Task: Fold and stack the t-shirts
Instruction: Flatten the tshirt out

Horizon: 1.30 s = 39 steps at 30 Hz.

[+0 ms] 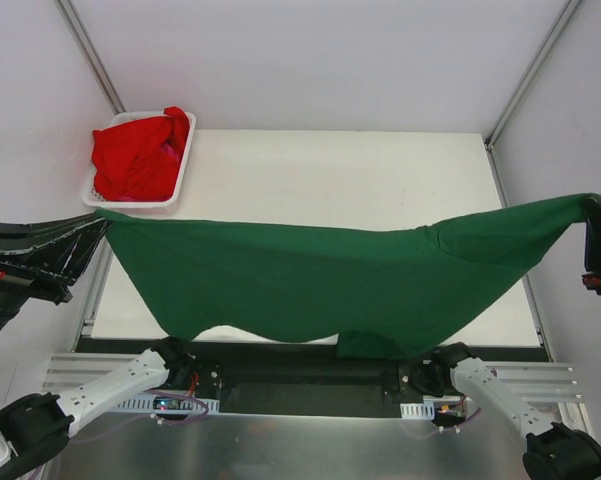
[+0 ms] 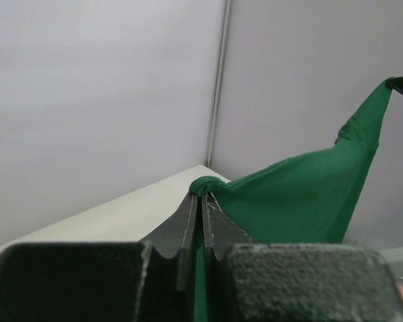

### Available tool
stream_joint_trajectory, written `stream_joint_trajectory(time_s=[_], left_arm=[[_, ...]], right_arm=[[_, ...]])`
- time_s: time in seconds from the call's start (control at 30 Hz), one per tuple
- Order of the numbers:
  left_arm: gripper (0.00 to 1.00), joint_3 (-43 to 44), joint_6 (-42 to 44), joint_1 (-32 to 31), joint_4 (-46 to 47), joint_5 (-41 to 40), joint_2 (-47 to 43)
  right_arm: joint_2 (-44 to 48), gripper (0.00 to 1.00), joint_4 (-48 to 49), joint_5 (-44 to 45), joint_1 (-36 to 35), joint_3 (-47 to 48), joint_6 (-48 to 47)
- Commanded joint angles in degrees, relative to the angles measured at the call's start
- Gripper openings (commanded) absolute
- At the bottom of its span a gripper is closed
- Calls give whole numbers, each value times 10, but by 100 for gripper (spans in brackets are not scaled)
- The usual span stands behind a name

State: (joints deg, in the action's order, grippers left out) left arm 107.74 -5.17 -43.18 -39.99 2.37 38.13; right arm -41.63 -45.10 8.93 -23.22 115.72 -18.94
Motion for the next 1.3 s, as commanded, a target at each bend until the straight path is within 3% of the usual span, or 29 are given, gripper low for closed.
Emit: stream_joint_trajectory(time_s=[0.0,0.13,0.27,0.33,0.4,0.57,0.7,0.8,1.07,1.27], left_arm=[[0,-49,52,-3,17,-83,21],[0,-132,103,-3,66,-178,63],[0,-268,127,3,168,-208,108],[0,-300,97,53,197,-168,142],[0,-360,53,99,263,-74,168],[0,-422,53,155,358,-69,240],[0,-408,56,179,381,-50,296],[0,-388,60,199,375,-43,290],[0,-226,67,222,210,28,206],[0,-72,74,222,93,82,161]], right_arm=[[-28,1,63,49,1,-79,-4],[-84,1,110,97,2,-190,2],[-121,1,164,128,5,-293,28],[-134,1,192,122,7,-327,48],[-155,1,205,122,9,-361,56],[-189,1,258,145,12,-409,57],[-222,1,279,165,26,-408,51],[-223,1,265,170,40,-379,37],[-138,1,162,102,75,-190,16],[-96,1,98,-19,75,-41,1]])
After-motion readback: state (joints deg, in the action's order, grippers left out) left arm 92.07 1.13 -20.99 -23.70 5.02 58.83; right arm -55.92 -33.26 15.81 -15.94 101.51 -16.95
